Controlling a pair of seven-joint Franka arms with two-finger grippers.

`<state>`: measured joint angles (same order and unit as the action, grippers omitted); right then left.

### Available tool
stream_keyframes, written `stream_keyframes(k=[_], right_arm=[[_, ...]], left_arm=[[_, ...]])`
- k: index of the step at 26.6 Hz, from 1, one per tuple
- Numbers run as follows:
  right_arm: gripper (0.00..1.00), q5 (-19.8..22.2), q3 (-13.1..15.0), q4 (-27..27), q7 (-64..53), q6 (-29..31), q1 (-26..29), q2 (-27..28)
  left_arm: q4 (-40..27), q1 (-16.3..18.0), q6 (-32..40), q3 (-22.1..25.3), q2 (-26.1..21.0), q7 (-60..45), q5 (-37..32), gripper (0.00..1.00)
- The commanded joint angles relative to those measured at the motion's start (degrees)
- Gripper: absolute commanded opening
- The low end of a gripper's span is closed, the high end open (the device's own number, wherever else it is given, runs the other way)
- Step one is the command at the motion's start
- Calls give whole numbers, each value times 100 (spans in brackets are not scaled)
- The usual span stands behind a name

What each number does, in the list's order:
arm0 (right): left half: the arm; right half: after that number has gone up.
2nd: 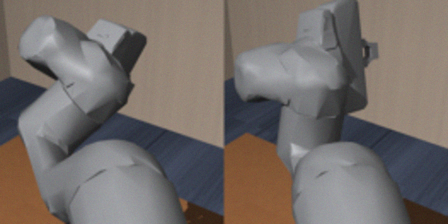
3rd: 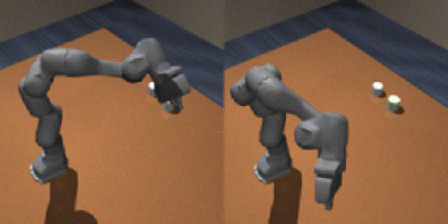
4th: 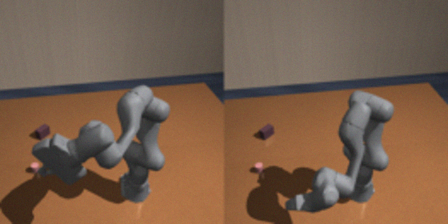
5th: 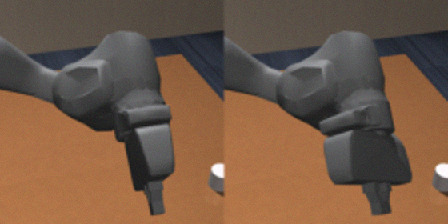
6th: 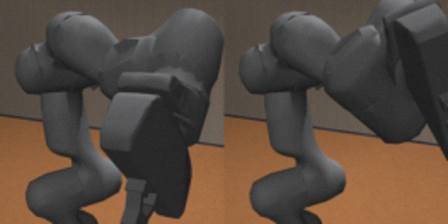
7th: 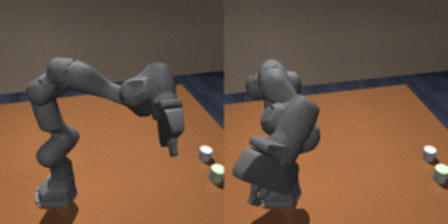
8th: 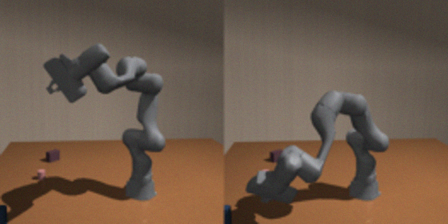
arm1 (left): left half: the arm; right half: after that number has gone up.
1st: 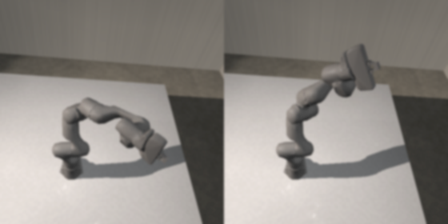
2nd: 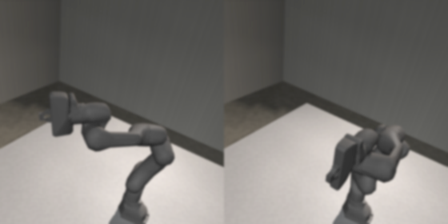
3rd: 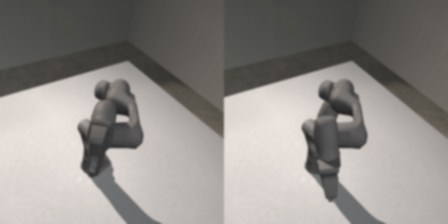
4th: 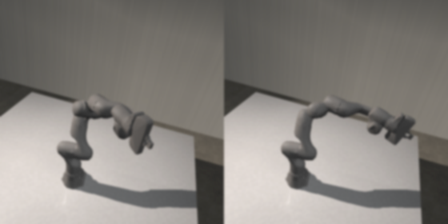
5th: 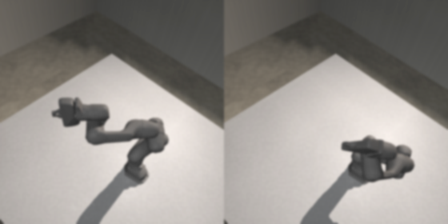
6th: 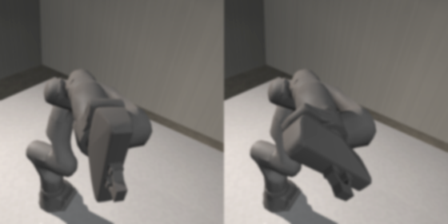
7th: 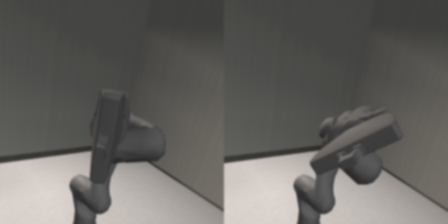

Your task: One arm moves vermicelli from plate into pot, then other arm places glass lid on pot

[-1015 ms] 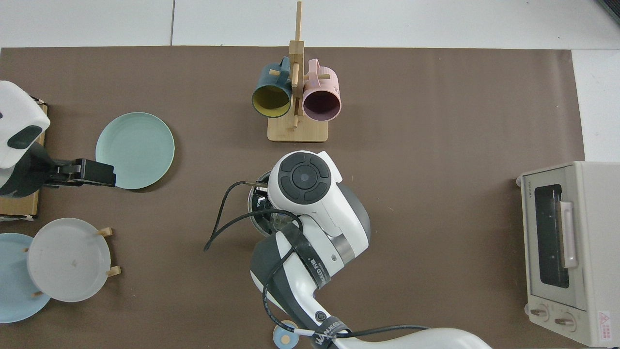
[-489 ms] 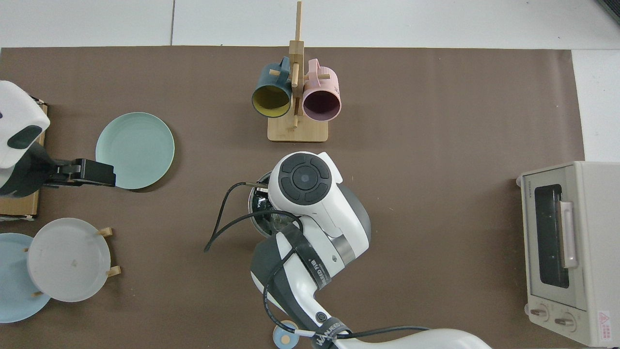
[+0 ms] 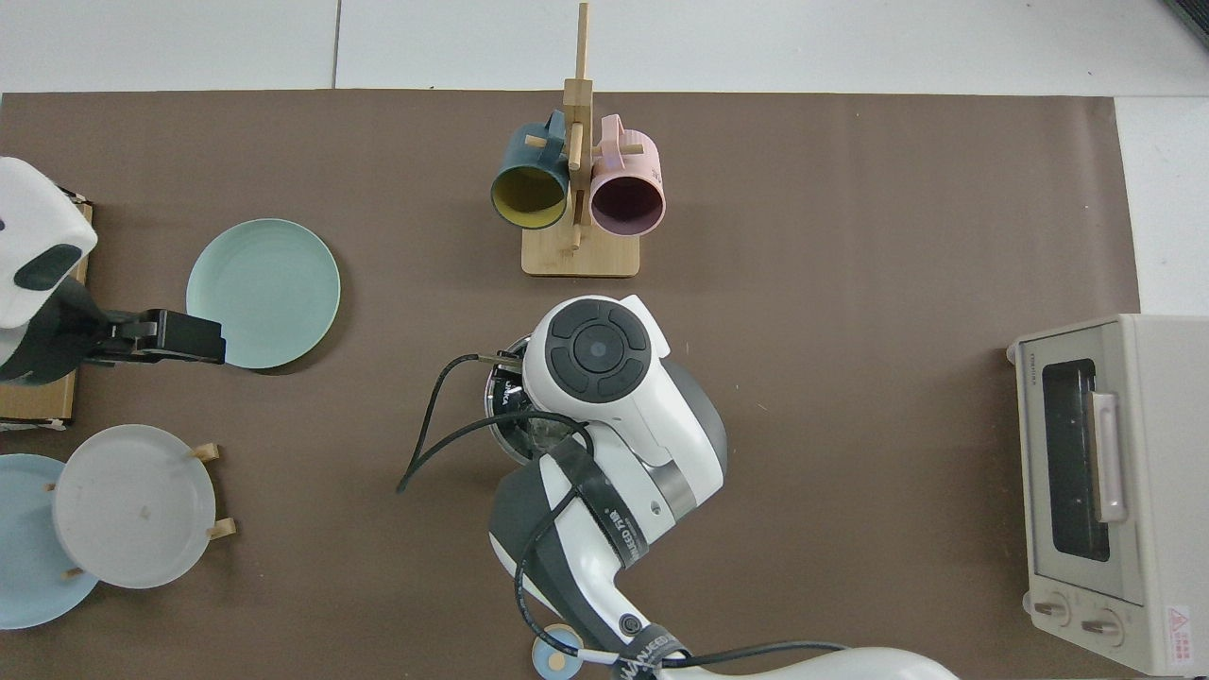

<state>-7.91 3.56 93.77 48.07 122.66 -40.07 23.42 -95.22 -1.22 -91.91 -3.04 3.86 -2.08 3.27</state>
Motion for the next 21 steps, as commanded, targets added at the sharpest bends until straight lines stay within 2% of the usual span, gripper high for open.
stream_keyframes(k=[1, 6, 10, 21], right_arm=[[100, -97, -58, 36, 71, 65, 69, -100], [100, -62, -49, -157, 89, 12, 104, -109], [100, 9, -31, -561, 27, -462, 183, -109], [100, -167, -14, -483, -1097, -1025, 1246, -689]], left_arm=[[-85, -45, -20, 31, 107, 6, -116, 100], [-85, -45, -20, 31, 107, 6, -116, 100], [-85, -45, -20, 31, 107, 15, -116, 100], [-93, -45, -20, 31, 106, 6, -116, 100]])
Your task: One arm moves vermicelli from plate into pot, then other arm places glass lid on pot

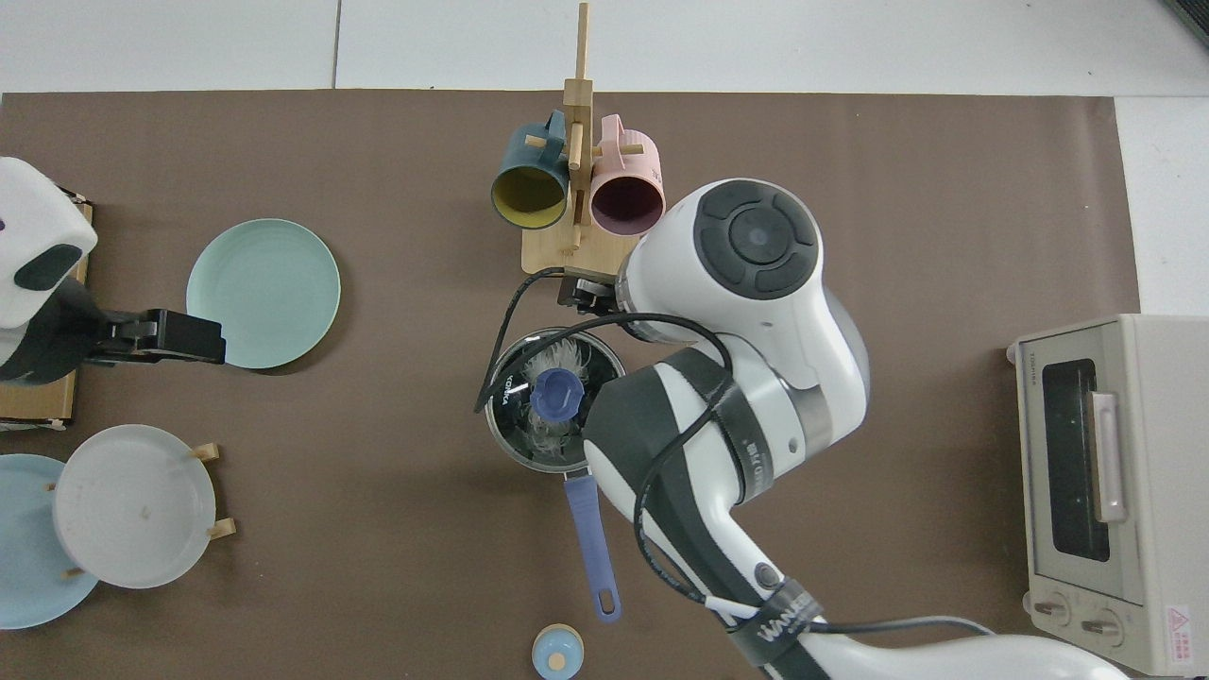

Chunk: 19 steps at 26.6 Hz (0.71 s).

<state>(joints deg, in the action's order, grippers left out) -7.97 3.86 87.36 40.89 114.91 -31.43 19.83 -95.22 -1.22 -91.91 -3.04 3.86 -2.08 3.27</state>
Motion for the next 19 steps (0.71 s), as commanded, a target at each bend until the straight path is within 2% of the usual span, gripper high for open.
stream_keyframes(k=[1, 5, 10, 15, 19], right_arm=[[100, -161, -17, 176, -494, -293, 444, -357], [100, -161, 395, 255, -1046, -539, 515, -523], [100, -153, 932, 378, -2478, -803, 638, -655], [100, -118, 933, 369, -3350, -1066, 1191, -884], [100, -47, 933, 316, -3501, -1277, 1552, -1094]], left_arm=[[-85, -45, -20, 31, 106, 6, -116, 100], [-84, -45, -20, 31, 106, 6, -116, 100], [-84, -45, -20, 31, 106, 6, -116, 100], [-84, -45, -20, 31, 106, 6, -116, 100], [-84, -45, -20, 31, 106, 6, -116, 100]])
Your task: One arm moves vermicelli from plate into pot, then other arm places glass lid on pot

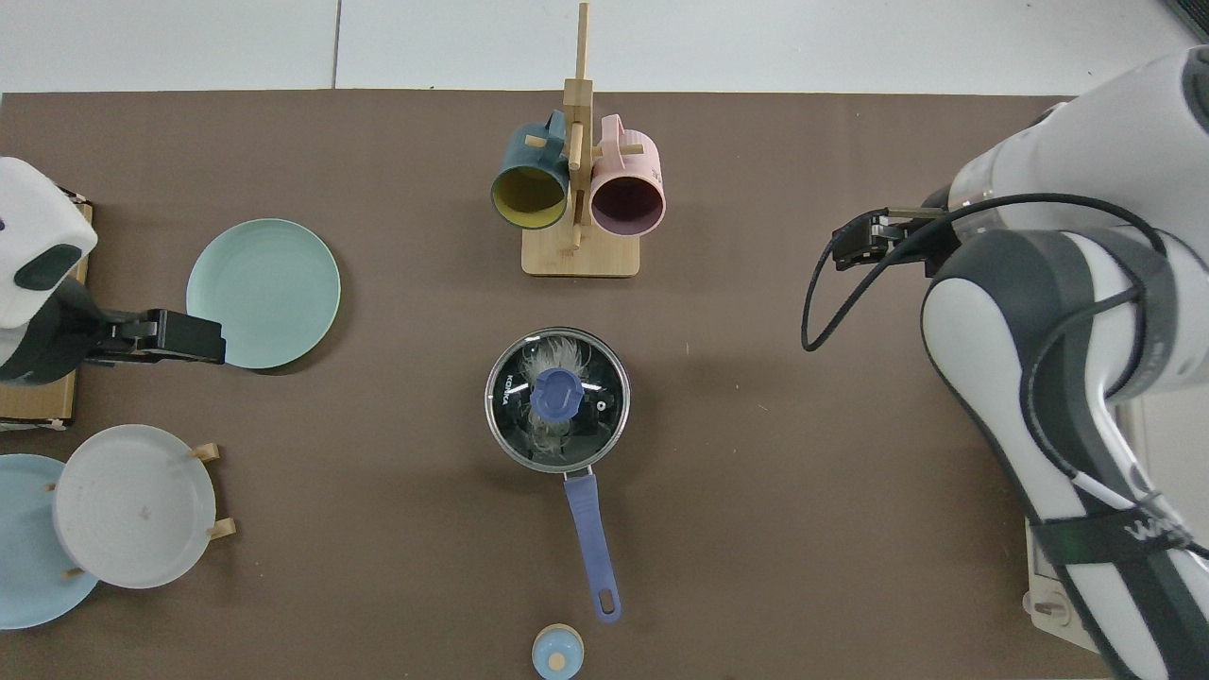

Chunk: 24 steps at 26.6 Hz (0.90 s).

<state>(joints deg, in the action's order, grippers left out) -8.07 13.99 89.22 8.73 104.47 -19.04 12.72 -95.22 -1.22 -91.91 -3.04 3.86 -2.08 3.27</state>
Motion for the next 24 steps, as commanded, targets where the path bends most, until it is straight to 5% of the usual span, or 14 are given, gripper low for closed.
stream_keyframes(k=[1, 8, 14, 24], right_arm=[[100, -28, -81, 131, -284, -277, 383, -472], [100, 68, -72, 131, -1056, -866, 831, -973], [100, 797, -125, 201, -1399, -1033, 840, -1500], [100, 886, -125, 544, -1735, -1060, 955, -1896]], left_arm=[[-85, -45, -20, 31, 106, 6, -116, 100], [-93, -45, -20, 31, 106, 6, -116, 100], [-85, -45, -20, 31, 106, 6, -116, 100], [-85, -45, -20, 31, 106, 6, -116, 100]])
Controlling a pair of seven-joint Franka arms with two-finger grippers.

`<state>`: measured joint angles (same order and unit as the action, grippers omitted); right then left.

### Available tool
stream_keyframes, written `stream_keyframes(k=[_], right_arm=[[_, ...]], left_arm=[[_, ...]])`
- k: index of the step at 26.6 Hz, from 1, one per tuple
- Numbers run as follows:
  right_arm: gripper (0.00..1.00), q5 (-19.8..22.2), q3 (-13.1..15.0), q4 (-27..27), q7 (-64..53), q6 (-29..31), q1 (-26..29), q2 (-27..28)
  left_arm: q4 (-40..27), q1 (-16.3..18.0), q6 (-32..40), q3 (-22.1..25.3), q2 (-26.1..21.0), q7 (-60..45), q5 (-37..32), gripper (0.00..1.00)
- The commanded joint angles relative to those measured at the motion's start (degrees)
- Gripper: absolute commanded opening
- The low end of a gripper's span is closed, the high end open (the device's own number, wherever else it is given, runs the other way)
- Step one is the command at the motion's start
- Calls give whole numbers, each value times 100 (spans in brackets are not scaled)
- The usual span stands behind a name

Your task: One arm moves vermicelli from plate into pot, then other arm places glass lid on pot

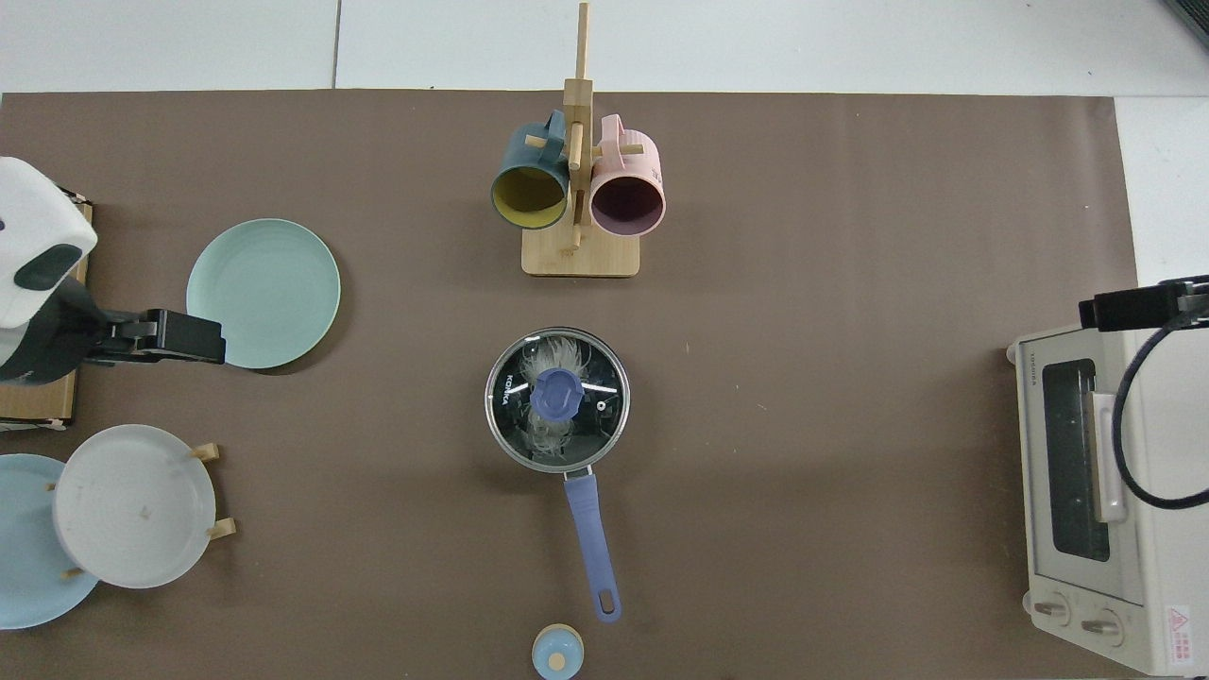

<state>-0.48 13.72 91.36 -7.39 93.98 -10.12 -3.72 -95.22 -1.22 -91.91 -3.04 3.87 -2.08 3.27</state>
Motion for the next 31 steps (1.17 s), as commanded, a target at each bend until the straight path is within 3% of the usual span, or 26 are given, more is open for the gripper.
stream_keyframes(k=[1, 12, 23, 31], right_arm=[[100, 127, -106, 338, -97, -3, 54, -252], [100, 110, -133, 347, -105, -73, 36, -209], [100, 22, -124, 13, -79, -249, 54, 240], [100, -31, -124, 22, 422, -187, 54, 266]], left_arm=[[-84, -45, -19, 31, 106, 6, -116, 100], [-84, -45, -19, 31, 106, 6, -116, 100], [-84, -45, -19, 31, 106, 6, -116, 100], [-84, -45, -19, 31, 106, 6, -116, 100]])
